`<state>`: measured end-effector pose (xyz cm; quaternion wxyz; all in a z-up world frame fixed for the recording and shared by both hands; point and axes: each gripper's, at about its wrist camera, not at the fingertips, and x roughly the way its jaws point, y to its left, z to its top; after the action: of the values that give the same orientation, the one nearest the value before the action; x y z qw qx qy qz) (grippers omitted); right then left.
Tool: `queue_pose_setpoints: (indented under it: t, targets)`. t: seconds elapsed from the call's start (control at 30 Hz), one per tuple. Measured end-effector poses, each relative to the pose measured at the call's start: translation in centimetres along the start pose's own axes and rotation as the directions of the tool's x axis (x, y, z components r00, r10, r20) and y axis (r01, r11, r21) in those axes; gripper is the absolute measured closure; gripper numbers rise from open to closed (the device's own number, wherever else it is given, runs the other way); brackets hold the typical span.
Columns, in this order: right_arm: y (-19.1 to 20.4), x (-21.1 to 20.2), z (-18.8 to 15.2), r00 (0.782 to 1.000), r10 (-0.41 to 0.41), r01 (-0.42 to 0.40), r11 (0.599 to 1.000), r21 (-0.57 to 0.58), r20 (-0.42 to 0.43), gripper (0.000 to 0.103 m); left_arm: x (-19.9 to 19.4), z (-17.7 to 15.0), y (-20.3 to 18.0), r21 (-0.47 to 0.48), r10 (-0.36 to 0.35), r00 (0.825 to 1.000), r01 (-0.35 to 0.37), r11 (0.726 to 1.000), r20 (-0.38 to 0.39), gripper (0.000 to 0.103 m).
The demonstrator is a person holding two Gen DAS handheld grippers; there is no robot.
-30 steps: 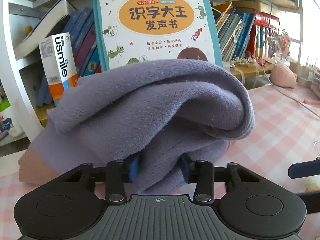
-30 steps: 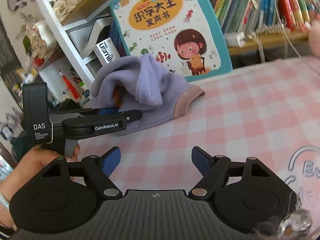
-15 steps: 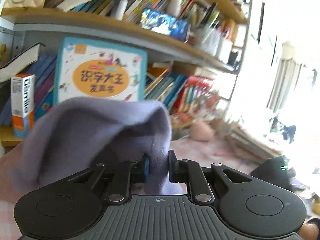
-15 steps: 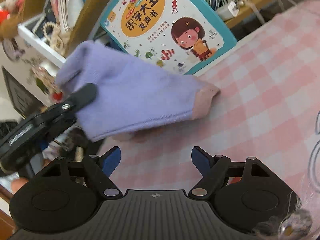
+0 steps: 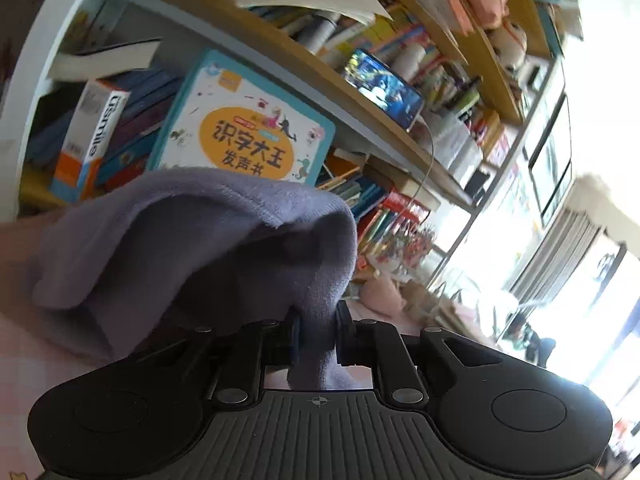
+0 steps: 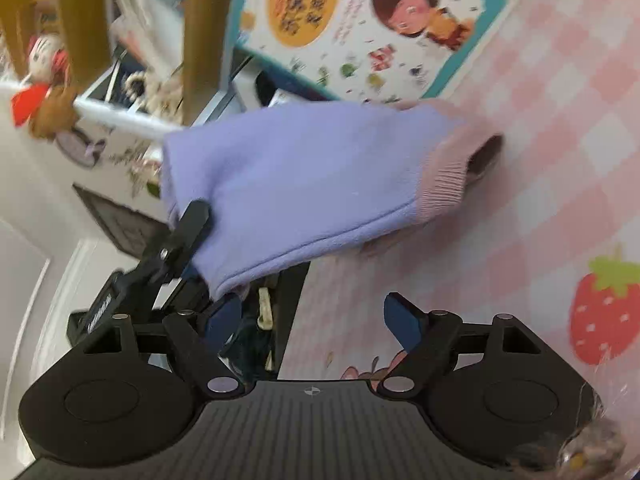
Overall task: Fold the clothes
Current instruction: 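Close the right gripper on the pink cuff while the left gripper holds the sweater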
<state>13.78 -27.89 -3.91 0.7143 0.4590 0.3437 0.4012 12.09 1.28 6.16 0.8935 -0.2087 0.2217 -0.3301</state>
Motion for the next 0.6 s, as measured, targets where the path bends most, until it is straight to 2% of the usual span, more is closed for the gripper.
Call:
queue_pose_setpoints:
  t: [0.13,0.3,0.47,0.6]
  targets:
    - [-0.9,-0.1,-0.3,0.997,0.069,-0.071,0.994,0.081,0.032,0.024,-1.0,0.0,0.6,-0.045,-0.016,0.999,0.017,0.999,0.033,0.088]
    - [-1.3,0.3,-1.2,0.992,0.122,-0.125,0.984,0.128,0.028,0.022,-2.3,-0.2,1.5,-0.091,-0.029,0.998,0.034,0.995,0.059,0.088]
    - [-1.8,0.2,-1.7,0.978,0.19,-0.203,0.962,0.184,0.086,0.022,-3.3,-0.3,2.3,-0.123,-0.031,0.997,0.04,0.992,0.076,0.088]
    - [-2.7,0.4,-2.1,0.975,0.178,-0.207,0.943,0.258,0.134,0.022,-3.6,-1.0,3.2,-0.151,-0.039,0.997,0.05,0.987,0.071,0.088]
